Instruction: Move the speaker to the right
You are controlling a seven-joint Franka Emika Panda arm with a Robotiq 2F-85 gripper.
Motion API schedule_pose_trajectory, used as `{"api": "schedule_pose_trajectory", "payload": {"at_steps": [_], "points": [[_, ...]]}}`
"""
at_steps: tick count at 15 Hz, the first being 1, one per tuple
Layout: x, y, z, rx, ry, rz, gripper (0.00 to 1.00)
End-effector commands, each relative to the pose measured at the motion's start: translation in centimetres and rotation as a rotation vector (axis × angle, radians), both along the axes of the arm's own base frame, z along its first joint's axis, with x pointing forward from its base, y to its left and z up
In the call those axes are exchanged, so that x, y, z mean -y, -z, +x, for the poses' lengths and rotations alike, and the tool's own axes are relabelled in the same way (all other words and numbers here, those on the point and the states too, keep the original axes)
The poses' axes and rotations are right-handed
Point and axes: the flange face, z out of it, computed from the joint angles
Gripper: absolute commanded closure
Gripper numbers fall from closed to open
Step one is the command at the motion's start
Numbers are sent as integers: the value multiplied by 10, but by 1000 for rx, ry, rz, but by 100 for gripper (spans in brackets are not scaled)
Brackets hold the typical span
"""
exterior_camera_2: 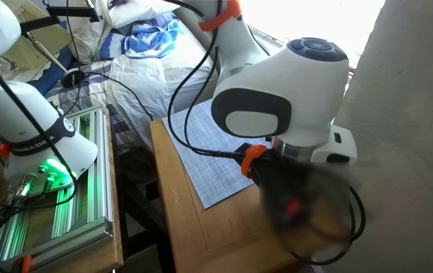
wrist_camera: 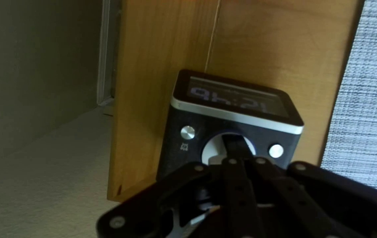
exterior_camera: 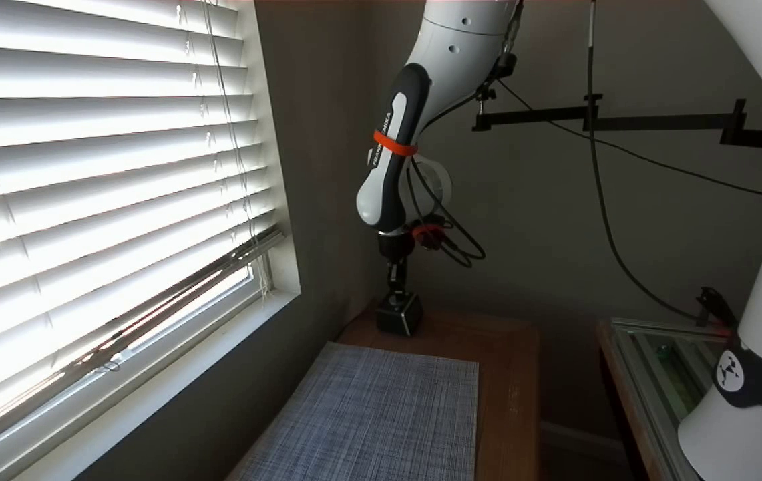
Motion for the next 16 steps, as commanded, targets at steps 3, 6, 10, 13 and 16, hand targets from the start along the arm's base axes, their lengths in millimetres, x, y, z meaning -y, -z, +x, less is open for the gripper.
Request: {"api": "schedule_pose_trajectory", "payload": {"at_steps": [3, 6, 10, 13, 16], "points": [[4, 27, -3, -28, 21, -11, 100], [5, 25, -3, -27, 18, -20, 100], [5, 9, -2, -15, 18, -18, 100], [5, -6, -2, -1, 20, -23, 100], [6, -14, -3, 3, 21, -25, 100]]}}
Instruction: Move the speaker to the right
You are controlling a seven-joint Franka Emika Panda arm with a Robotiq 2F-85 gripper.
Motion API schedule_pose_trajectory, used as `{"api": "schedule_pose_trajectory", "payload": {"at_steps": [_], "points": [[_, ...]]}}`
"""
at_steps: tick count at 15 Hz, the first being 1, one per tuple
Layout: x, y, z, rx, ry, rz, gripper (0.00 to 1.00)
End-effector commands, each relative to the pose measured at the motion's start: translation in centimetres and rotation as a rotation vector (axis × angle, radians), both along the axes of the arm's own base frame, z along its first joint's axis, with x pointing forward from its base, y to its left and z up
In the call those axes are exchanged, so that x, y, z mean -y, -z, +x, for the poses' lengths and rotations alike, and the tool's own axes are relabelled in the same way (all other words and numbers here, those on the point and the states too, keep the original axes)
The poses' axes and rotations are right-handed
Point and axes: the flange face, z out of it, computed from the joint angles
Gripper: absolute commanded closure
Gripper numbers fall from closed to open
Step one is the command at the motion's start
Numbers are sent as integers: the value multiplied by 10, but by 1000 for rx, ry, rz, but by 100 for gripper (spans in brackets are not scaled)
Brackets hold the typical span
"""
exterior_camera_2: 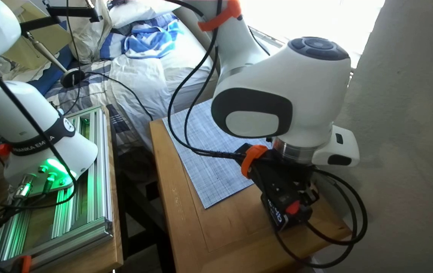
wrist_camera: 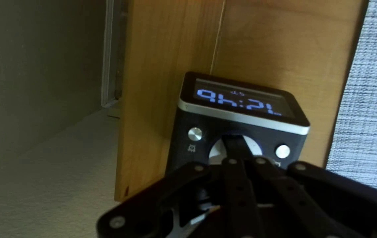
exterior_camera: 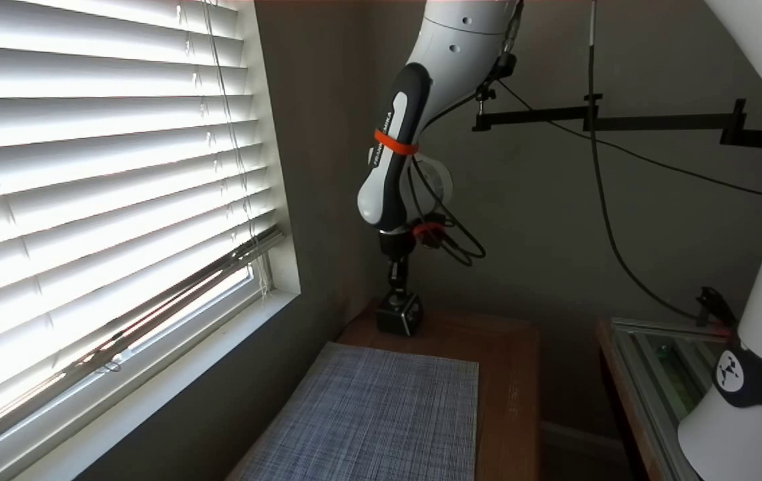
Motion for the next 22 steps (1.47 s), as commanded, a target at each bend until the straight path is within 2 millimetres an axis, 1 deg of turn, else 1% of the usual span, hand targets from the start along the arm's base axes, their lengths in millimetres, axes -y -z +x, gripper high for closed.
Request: {"api": "schedule_pose_trajectory", "payload": {"at_steps": [1, 2, 3, 4, 5, 9, 14, 15, 16, 22], "points": [[2, -14, -2, 7, 9, -16, 100], [2, -17, -2, 13, 6, -16, 100], [2, -20, -1, 20, 4, -15, 74], [1, -25, -1, 26, 4, -21, 72], [1, -28, -1, 25, 8, -21, 67], [3, -41, -3, 11, 30, -20, 39], [0, -59, -12, -24, 54, 13, 5], [-1, -63, -15, -26, 56, 13, 1], [-3, -68, -16, -25, 56, 19, 0], [-11, -95, -29, -33, 68, 19, 0]]}}
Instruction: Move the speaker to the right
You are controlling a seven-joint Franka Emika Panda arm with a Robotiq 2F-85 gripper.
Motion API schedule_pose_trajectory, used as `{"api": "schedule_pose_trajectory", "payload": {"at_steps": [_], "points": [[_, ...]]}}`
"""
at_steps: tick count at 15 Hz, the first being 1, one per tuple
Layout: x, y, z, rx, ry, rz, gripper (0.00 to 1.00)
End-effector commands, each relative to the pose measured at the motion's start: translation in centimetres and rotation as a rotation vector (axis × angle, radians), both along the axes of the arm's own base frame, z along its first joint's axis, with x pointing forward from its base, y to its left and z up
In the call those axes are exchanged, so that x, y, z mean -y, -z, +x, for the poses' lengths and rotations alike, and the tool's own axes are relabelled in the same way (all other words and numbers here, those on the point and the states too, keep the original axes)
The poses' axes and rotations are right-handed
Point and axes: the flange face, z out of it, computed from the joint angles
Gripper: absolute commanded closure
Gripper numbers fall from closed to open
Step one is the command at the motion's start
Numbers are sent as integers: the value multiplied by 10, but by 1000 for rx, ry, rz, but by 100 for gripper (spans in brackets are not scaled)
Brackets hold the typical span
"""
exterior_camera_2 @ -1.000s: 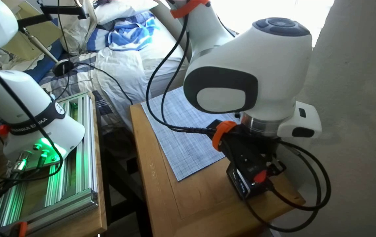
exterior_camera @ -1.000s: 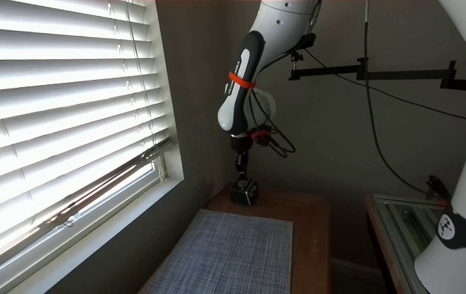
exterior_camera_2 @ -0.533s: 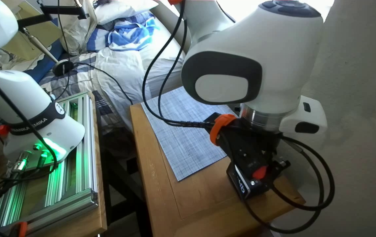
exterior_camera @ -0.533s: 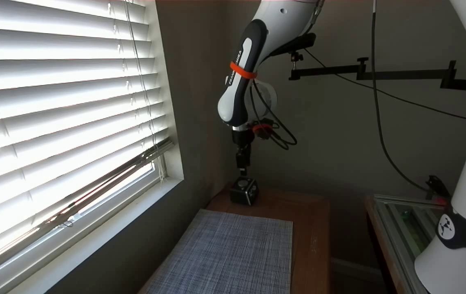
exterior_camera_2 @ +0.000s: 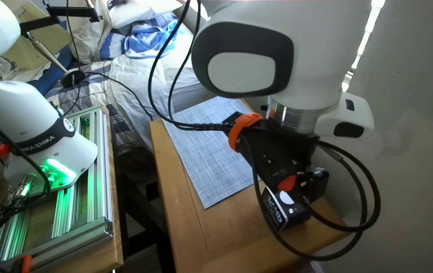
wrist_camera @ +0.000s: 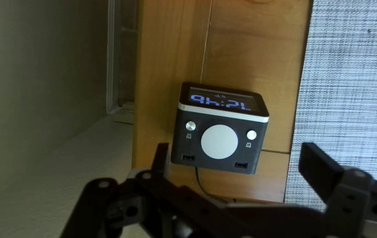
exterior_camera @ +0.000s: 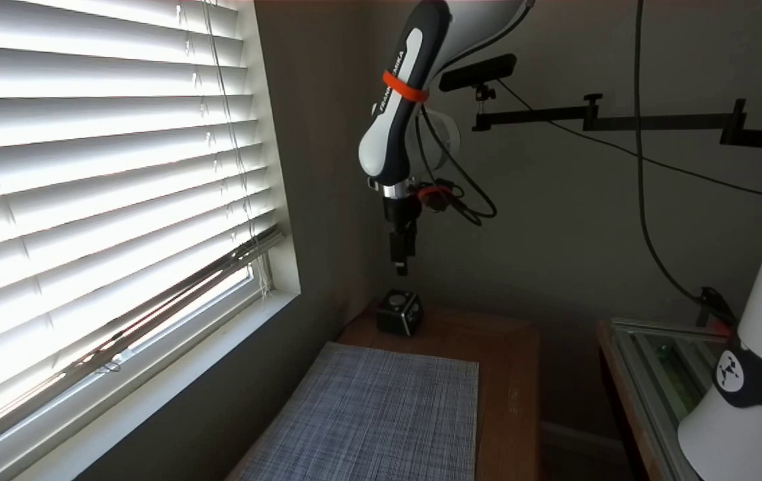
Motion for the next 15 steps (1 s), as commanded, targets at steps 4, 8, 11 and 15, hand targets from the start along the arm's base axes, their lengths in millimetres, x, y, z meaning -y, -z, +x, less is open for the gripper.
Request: {"api": "schedule_pose_trajectory", "payload": {"at_steps": [4, 8, 11, 15], "points": [[-14, -31, -21, -20, 31, -2, 0], [-21, -42, -29, -17, 34, -5, 0], [-25, -48, -34, -16, 28, -16, 0], [-21, -45, -29, -3, 21, -18, 0]]}}
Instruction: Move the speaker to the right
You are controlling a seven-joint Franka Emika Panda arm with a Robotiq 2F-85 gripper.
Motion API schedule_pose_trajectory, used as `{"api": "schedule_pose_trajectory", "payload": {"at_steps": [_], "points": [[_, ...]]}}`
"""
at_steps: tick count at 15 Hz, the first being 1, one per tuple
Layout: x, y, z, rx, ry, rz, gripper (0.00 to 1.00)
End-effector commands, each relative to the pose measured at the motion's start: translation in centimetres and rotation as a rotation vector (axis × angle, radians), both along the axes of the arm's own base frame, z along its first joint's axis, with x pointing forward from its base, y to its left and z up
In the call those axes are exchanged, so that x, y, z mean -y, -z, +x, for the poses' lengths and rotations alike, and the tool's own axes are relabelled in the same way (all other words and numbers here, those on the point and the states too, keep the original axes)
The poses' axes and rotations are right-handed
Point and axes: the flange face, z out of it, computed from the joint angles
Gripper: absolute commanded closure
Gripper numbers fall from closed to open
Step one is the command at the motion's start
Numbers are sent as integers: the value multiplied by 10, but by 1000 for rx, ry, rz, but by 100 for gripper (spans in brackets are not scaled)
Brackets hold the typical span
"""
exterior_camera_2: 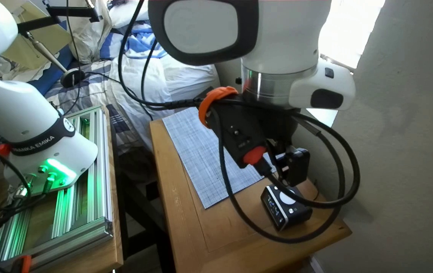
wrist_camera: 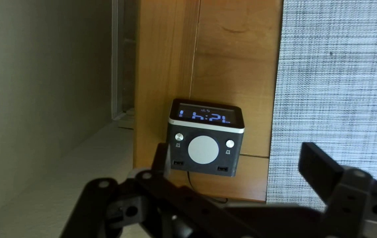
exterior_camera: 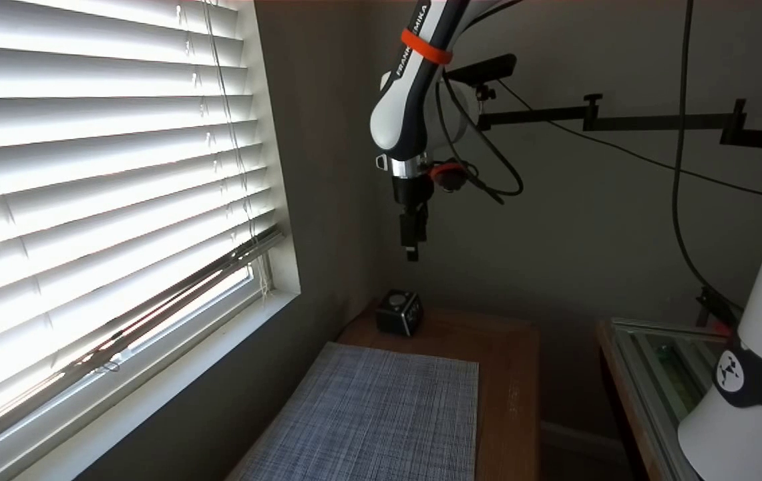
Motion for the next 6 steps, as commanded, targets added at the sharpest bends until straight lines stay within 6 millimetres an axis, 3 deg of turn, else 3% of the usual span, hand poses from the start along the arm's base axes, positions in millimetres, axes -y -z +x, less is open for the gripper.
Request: {"api": "schedule_pose_trajectory", "payload": {"at_steps": [1, 6], "points": [[-1, -2, -1, -1, 0, -2, 0], [-2, -4, -2, 0, 1, -3, 0]]}}
